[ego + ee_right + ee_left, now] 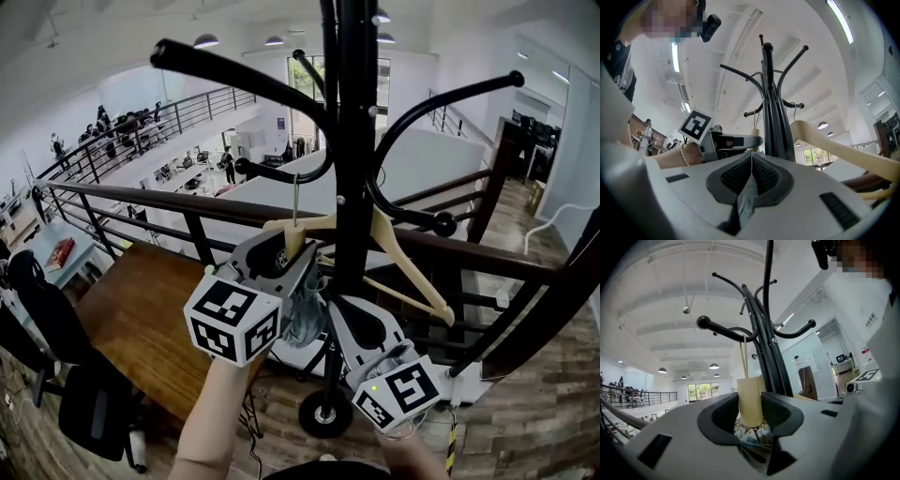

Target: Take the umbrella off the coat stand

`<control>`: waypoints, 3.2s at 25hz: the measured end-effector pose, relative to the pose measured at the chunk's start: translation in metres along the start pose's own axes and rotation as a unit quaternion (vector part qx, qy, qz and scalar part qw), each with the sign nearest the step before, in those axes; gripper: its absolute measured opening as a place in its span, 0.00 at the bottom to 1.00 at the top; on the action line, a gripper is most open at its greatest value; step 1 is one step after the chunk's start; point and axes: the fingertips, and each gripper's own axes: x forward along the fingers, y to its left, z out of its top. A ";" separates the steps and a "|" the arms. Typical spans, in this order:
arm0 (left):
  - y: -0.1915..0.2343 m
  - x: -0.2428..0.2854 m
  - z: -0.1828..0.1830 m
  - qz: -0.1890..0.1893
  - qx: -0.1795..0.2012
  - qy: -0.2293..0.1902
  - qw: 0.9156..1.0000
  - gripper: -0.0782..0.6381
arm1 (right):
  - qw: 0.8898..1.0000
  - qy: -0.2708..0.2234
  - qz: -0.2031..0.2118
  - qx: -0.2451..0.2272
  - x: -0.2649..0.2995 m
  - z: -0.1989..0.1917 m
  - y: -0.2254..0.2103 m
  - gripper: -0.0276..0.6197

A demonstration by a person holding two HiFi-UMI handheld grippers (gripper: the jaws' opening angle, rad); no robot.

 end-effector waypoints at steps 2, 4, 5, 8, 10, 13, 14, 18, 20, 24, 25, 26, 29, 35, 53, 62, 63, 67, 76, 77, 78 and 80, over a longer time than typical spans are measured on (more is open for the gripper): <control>0.001 -0.001 0.000 0.005 0.002 0.000 1.000 0.33 | 1.000 -0.002 0.002 0.002 0.001 0.000 0.002 0.09; 0.003 -0.002 0.000 0.007 0.000 0.001 1.000 0.33 | 1.000 -0.004 0.004 -0.002 0.002 0.003 0.003 0.09; 0.004 -0.002 0.001 0.007 -0.002 0.002 1.000 0.33 | 1.000 -0.006 0.005 -0.004 0.003 0.004 0.004 0.09; 0.005 -0.002 0.001 0.005 -0.003 0.004 1.000 0.33 | 1.000 -0.014 0.008 -0.004 0.004 0.009 0.007 0.09; 0.007 -0.003 0.004 0.005 -0.002 0.001 1.000 0.33 | 1.000 -0.018 0.008 -0.004 0.006 0.010 0.007 0.09; 0.010 -0.006 0.012 0.006 0.001 -0.008 1.000 0.33 | 1.000 -0.020 0.010 -0.006 0.009 0.011 0.009 0.09; 0.012 -0.007 0.014 0.007 0.002 -0.009 1.000 0.33 | 1.000 -0.020 0.011 -0.006 0.010 0.012 0.010 0.09; 0.022 -0.010 0.022 0.014 0.004 -0.014 1.000 0.33 | 1.000 -0.024 0.017 -0.008 0.014 0.015 0.014 0.09; 0.027 -0.011 0.024 0.019 0.008 -0.014 1.000 0.33 | 0.999 -0.027 0.018 -0.009 0.016 0.016 0.015 0.09; 0.039 -0.017 0.026 0.030 0.010 -0.014 0.999 0.33 | 0.999 -0.032 0.024 -0.012 0.022 0.021 0.018 0.09; 0.042 -0.019 0.027 0.032 0.008 -0.016 0.999 0.33 | 0.999 -0.032 0.025 -0.013 0.024 0.022 0.019 0.09; 0.044 -0.021 0.028 0.034 0.004 -0.019 0.999 0.33 | 0.999 -0.032 0.027 -0.015 0.025 0.022 0.020 0.09; 0.051 -0.026 0.032 0.041 -0.003 -0.027 0.999 0.33 | 0.999 -0.032 0.032 -0.019 0.028 0.023 0.025 0.09; 0.064 -0.040 0.035 0.065 -0.007 -0.032 0.997 0.33 | 0.998 -0.035 0.042 -0.013 0.032 0.024 0.031 0.09; 0.057 -0.115 -0.003 0.098 -0.039 -0.013 0.994 0.32 | 0.998 0.007 0.059 0.000 0.021 0.005 0.062 0.09; 0.029 -0.166 -0.047 0.117 -0.061 0.004 0.991 0.32 | 0.997 0.057 0.056 0.015 -0.004 -0.025 0.086 0.09; 0.025 -0.171 -0.052 0.116 -0.068 0.004 0.991 0.32 | 0.996 0.062 0.055 0.018 -0.007 -0.028 0.089 0.09; 0.006 -0.189 -0.071 0.103 -0.084 0.010 0.991 0.32 | 0.995 0.080 0.056 0.028 -0.019 -0.040 0.104 0.09; -0.030 -0.228 -0.105 0.102 -0.072 0.038 0.991 0.32 | 0.989 0.118 0.070 0.046 -0.041 -0.069 0.144 0.09; -0.032 -0.231 -0.107 0.102 -0.072 0.040 0.991 0.32 | 0.989 0.122 0.073 0.047 -0.042 -0.073 0.149 0.09; -0.034 -0.235 -0.109 0.102 -0.072 0.041 0.991 0.32 | 0.988 0.126 0.075 0.048 -0.043 -0.076 0.152 0.09; -0.039 -0.241 -0.114 0.104 -0.074 0.042 0.991 0.32 | 0.987 0.132 0.079 0.049 -0.045 -0.081 0.158 0.09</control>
